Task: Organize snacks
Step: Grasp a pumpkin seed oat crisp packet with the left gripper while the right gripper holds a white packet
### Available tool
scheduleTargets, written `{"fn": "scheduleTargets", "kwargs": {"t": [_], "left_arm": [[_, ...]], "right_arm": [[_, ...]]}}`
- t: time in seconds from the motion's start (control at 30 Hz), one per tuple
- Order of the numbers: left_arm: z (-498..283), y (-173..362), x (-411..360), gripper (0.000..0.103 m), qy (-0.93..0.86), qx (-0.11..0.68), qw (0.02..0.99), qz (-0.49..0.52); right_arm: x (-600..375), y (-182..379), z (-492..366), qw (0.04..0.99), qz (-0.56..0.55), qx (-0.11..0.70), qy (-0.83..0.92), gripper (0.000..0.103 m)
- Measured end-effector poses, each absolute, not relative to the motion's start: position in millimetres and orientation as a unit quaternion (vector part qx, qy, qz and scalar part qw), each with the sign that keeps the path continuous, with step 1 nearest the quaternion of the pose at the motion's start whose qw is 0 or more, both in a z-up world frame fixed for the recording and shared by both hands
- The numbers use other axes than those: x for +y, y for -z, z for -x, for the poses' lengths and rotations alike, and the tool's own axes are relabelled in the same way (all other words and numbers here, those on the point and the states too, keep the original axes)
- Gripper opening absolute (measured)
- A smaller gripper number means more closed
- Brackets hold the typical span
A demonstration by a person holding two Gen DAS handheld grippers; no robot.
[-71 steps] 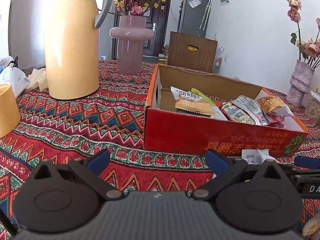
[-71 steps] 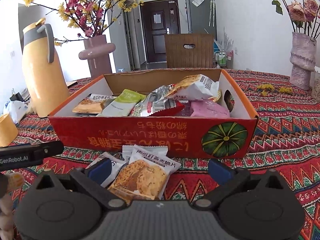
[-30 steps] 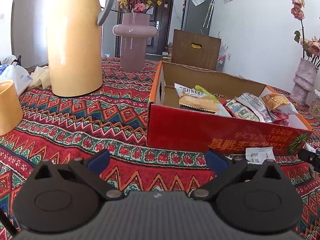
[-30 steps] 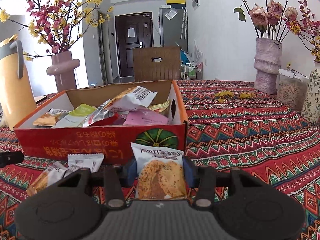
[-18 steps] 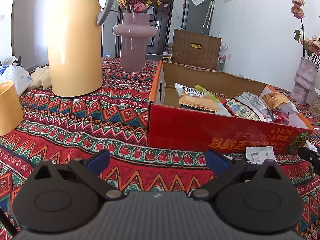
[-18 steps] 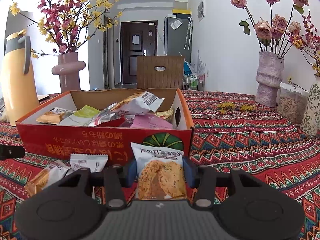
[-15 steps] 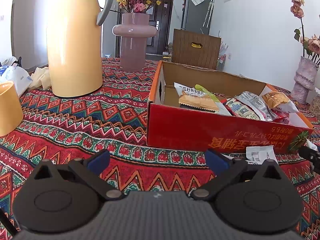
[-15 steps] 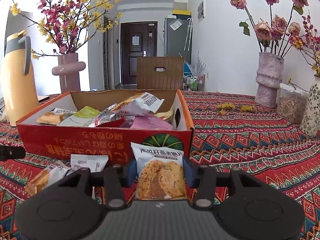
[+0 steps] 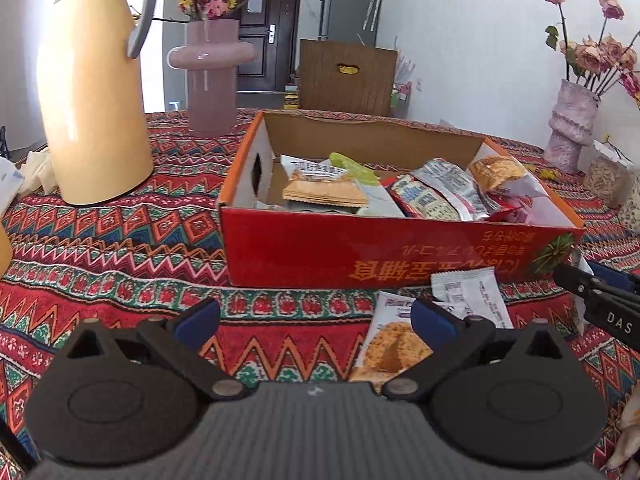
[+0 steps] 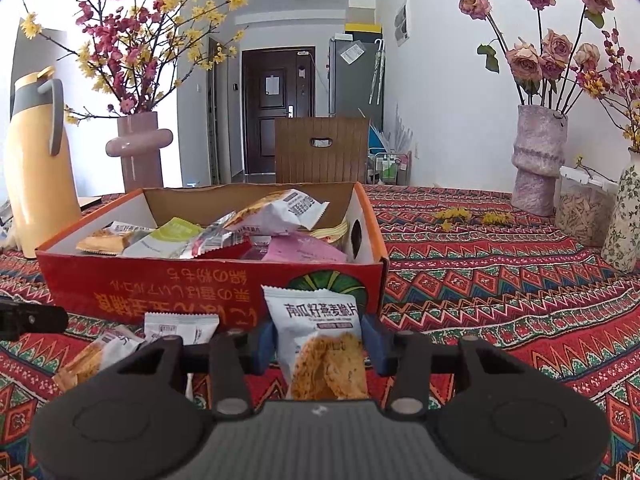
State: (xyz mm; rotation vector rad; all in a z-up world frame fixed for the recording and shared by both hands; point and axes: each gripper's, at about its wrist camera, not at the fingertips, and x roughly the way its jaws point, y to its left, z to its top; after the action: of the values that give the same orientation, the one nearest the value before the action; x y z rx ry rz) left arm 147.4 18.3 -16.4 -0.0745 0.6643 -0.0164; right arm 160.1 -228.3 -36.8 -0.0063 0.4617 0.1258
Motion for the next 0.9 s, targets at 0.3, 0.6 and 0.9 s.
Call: {"fn": "scheduleTargets", "kwargs": {"t": [0.3,0.6,0.9], "left_arm": [[-161,26,-7,0.103,0.047,0.365,0.929,0.023],[-175,34,-14,0.075,0.067,0.39,0.918,0.028],[-170,33,-18,0.047,0.083,0.381,0.921,0.024]], "right_arm": [[-231,36,-158,0.972,-0.006,0.223,-0.071,0.042],[-234,36,-157,0.971,-0.019,0.222,-0.083,0.026],[-234,36,-155,0.971,-0.022,0.219,-0.09,0.022]]}}
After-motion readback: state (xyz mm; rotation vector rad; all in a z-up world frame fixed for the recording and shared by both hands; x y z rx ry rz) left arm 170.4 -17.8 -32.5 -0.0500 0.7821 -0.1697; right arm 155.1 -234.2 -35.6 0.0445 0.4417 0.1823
